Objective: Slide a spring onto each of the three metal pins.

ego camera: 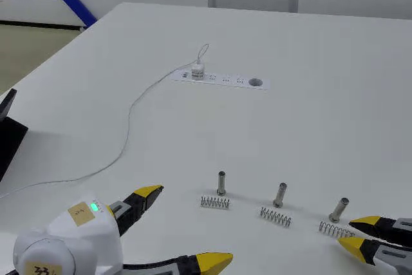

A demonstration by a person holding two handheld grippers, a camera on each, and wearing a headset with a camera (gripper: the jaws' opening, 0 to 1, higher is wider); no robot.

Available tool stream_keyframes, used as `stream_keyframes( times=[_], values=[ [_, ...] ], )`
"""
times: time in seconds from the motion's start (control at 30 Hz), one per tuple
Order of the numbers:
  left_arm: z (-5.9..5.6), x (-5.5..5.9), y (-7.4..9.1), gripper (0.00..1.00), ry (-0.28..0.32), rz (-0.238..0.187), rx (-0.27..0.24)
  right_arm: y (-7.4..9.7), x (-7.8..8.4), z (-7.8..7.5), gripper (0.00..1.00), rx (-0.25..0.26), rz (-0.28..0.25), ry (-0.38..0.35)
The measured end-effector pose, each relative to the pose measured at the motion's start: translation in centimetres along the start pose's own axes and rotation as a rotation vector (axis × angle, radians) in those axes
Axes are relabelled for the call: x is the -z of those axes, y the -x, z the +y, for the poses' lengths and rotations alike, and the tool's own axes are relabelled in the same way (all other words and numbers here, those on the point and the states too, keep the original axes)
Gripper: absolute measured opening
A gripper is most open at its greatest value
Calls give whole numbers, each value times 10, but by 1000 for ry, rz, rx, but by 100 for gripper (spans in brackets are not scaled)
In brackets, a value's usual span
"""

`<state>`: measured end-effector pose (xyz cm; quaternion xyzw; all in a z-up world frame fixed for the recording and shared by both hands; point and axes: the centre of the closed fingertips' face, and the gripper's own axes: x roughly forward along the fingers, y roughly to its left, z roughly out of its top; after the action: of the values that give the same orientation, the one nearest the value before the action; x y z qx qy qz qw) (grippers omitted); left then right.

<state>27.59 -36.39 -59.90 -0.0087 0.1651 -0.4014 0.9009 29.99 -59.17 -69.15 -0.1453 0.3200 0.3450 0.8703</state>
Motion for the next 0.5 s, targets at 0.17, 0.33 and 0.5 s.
stream_keyframes(
  times=[0.17,0.33,0.5],
  values=[
    [1,1,0,93,0,4,-2,-6,0,-1,21,-30,16,10],
    [1,2,0,92,1,9,-4,-6,3,0,20,-48,31,17],
    [0,4,0,92,-1,16,-1,-8,9,1,18,-62,48,15]
  ],
)
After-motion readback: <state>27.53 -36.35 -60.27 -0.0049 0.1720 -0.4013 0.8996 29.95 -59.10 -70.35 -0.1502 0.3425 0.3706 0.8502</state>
